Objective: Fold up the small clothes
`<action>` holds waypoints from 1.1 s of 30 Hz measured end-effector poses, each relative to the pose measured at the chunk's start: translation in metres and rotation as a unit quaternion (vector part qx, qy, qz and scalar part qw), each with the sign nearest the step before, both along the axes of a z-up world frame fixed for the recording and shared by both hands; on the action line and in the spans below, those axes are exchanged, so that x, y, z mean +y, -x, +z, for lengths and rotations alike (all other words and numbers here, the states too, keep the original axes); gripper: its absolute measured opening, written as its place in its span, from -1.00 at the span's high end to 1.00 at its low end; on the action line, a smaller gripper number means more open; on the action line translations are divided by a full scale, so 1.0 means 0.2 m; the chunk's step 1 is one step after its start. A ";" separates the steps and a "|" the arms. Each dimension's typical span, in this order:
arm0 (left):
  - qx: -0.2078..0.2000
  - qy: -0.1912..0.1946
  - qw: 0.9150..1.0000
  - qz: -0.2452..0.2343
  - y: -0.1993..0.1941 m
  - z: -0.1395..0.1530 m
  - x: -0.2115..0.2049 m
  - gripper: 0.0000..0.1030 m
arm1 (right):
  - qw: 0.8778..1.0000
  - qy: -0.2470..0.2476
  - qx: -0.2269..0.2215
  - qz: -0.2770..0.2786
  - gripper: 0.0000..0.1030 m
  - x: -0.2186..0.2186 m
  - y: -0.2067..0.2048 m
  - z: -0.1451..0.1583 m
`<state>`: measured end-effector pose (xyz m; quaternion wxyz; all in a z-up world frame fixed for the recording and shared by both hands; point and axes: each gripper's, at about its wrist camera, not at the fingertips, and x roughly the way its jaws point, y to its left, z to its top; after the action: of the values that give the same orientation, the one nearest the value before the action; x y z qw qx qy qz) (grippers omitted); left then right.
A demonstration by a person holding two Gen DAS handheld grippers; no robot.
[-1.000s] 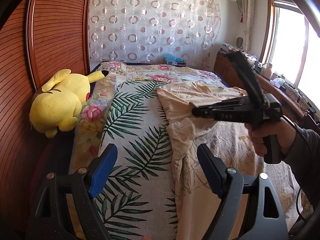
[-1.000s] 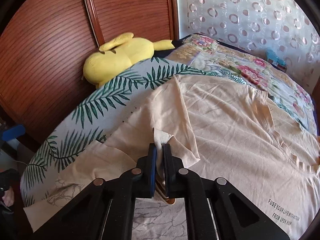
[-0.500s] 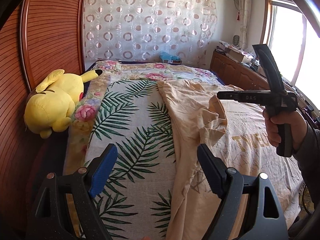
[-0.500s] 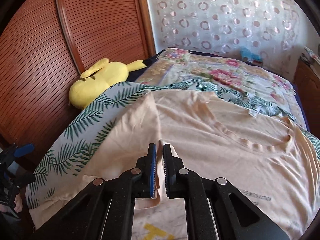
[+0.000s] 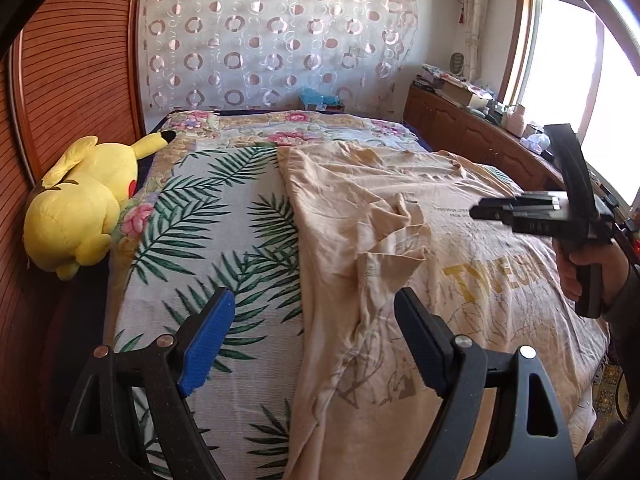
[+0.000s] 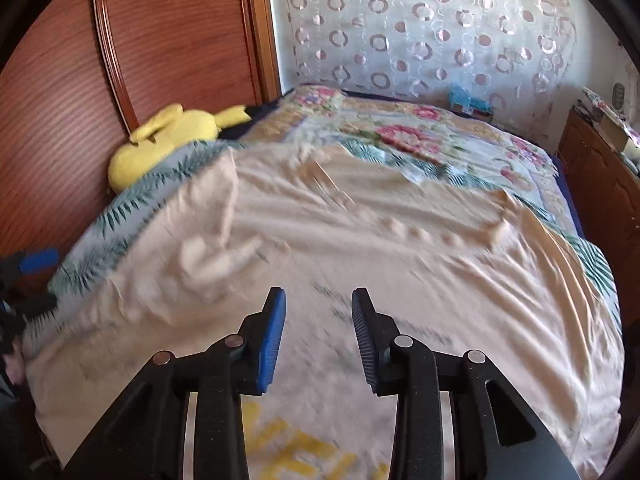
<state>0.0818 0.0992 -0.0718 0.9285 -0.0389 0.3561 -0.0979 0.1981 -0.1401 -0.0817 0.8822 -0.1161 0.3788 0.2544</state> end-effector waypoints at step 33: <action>0.044 0.013 0.989 -0.138 -0.08 0.04 -0.34 0.77 | 0.999 -0.028 0.010 -0.017 0.28 -0.44 0.19 -0.08</action>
<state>0.0983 0.0319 -0.0646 0.8890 -0.0054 0.3972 -0.2278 0.1598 -0.2274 -0.0987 0.8852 -0.0828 0.3827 0.2514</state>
